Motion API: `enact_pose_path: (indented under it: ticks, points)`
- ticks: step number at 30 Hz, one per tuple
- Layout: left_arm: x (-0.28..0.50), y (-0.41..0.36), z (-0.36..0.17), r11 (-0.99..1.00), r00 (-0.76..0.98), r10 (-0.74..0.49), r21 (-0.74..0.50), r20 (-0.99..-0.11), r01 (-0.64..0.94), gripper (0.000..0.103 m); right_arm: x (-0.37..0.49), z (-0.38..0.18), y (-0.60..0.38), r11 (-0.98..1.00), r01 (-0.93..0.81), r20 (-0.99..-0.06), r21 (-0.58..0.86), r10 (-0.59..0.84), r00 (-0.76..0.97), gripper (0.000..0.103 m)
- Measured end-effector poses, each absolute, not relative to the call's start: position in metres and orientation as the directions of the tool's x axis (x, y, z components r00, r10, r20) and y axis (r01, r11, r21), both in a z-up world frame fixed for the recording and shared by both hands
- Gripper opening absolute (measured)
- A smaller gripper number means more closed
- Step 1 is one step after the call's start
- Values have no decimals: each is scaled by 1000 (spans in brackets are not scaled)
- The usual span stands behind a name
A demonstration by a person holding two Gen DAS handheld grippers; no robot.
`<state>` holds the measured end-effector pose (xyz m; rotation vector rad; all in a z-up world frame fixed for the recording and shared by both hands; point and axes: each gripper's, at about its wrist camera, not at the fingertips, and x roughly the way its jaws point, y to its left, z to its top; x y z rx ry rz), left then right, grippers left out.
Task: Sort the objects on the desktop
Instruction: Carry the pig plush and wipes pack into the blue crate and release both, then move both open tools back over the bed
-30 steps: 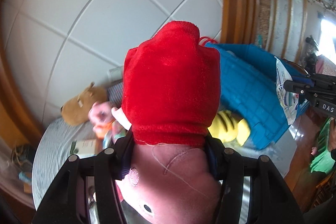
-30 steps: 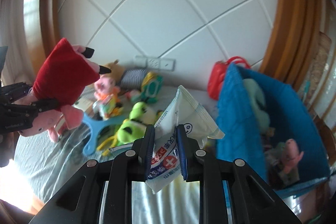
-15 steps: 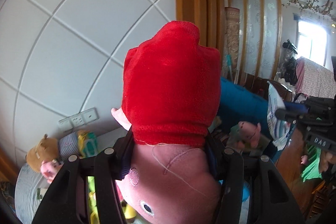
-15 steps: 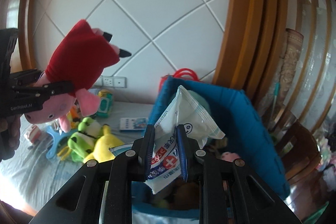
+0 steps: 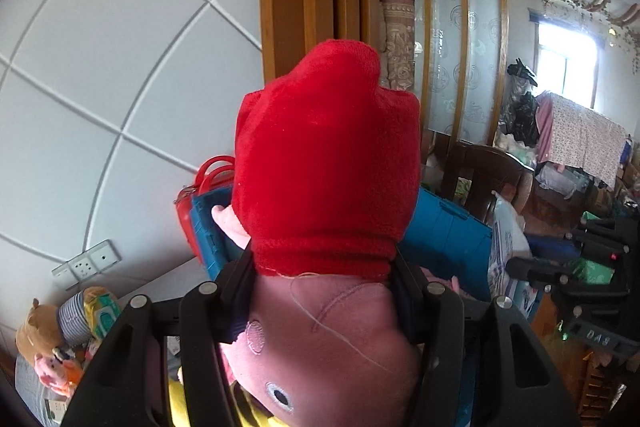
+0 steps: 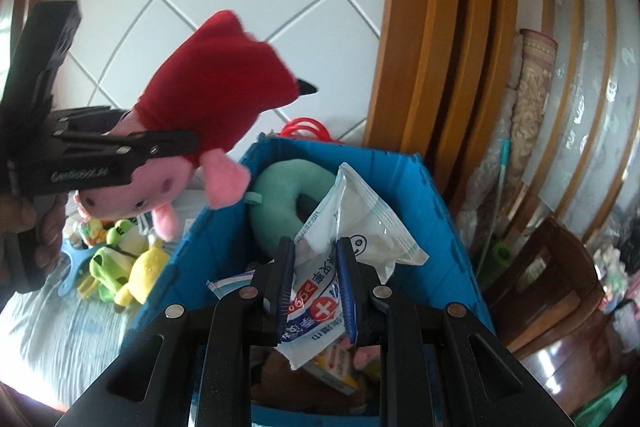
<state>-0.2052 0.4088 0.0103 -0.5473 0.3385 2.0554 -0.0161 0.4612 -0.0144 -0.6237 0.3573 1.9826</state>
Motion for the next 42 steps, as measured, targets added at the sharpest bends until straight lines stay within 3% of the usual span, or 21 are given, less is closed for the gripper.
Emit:
enact_pose_path:
  ticks: [11,13,14,15,16,18,42]
  points:
    - [-229,492,29,-473,-419,748,30,-514,-881,58,3,-33,501,-464,-885,-584,16,714,-386,21]
    - [-232,502,32,-466,-408,755,18,-514,-885,68,5,-35,508,-462,-887,-586,15,714,-382,23]
    - [-234,507,33,-471,-411,757,13,-508,-882,86,5,-36,511,-460,-888,-588,8,716,-376,24]
    - [-235,512,35,-476,-415,758,9,-503,-880,103,4,-39,514,-457,-889,-595,-6,716,-365,31]
    - [-237,516,37,-480,-418,760,3,-497,-877,103,4,-41,518,-455,-890,-601,-19,717,-353,63]
    - [-239,516,37,-478,-410,760,-8,-505,-878,103,3,-41,518,-453,-891,-591,-24,725,-352,102]
    - [-259,345,8,-645,-527,663,-48,-532,-763,103,-81,-33,476,-562,-826,-586,-49,686,-432,102]
